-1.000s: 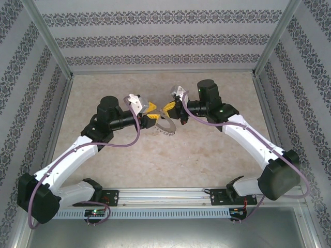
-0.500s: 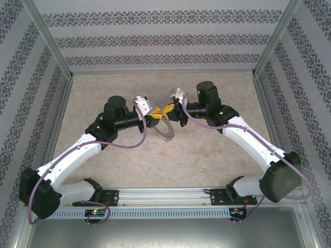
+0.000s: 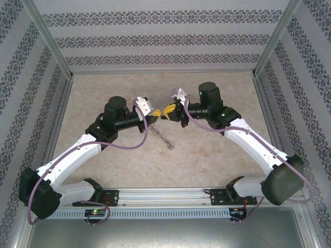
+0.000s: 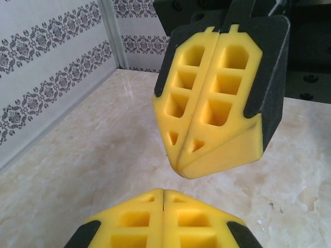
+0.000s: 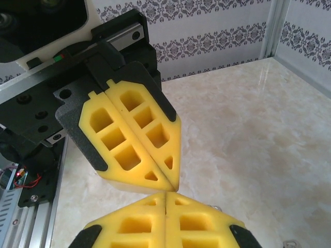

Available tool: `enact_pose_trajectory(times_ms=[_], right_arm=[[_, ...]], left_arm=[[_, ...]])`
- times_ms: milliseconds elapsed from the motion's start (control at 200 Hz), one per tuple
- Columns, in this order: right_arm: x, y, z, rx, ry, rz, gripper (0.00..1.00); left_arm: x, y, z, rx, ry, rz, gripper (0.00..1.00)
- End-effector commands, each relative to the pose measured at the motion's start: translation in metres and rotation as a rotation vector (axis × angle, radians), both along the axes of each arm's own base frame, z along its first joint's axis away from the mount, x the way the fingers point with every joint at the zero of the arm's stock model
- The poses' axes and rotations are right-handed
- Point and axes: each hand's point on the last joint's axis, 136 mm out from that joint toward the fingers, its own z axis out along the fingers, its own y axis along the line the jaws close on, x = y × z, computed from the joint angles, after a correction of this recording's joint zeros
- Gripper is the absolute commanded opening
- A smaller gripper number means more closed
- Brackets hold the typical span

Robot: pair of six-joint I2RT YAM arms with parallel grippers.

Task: Put the keys on the keyring

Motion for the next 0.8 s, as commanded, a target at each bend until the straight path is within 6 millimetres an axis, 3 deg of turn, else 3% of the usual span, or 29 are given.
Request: enact_pose_trajectory(times_ms=[0, 30, 155, 310, 430, 520, 635, 794], right_arm=[[-0.006, -0.006, 0.001, -0.002, -0.012, -0.023, 0.00], [-0.004, -0.010, -0.002, -0.004, 0.002, -0.045, 0.01], [0.002, -0.024, -0.024, -0.039, 0.058, -0.143, 0.32], [0.019, -0.040, -0.057, -0.128, 0.129, -0.284, 0.55], [0.037, -0.044, -0.084, -0.211, 0.208, -0.362, 0.60], [0.049, -0.047, -0.106, -0.275, 0.278, -0.414, 0.63], [0.056, -0.050, -0.136, -0.354, 0.366, -0.463, 0.65], [0.056, -0.042, -0.173, -0.471, 0.480, -0.439, 0.64]], left_arm=[[-0.005, 0.000, 0.012, 0.003, -0.039, -0.011, 0.00], [-0.004, 0.001, 0.011, 0.011, -0.036, 0.002, 0.00], [0.000, 0.007, -0.005, 0.037, 0.015, 0.049, 0.00], [0.009, 0.018, -0.029, 0.042, 0.145, 0.155, 0.01], [0.026, 0.040, -0.061, 0.061, 0.316, 0.311, 0.26], [0.028, 0.051, -0.087, 0.097, 0.451, 0.360, 0.42], [0.033, 0.069, -0.111, 0.130, 0.570, 0.446, 0.44], [0.044, 0.086, -0.117, -0.034, 0.688, 0.511, 0.44]])
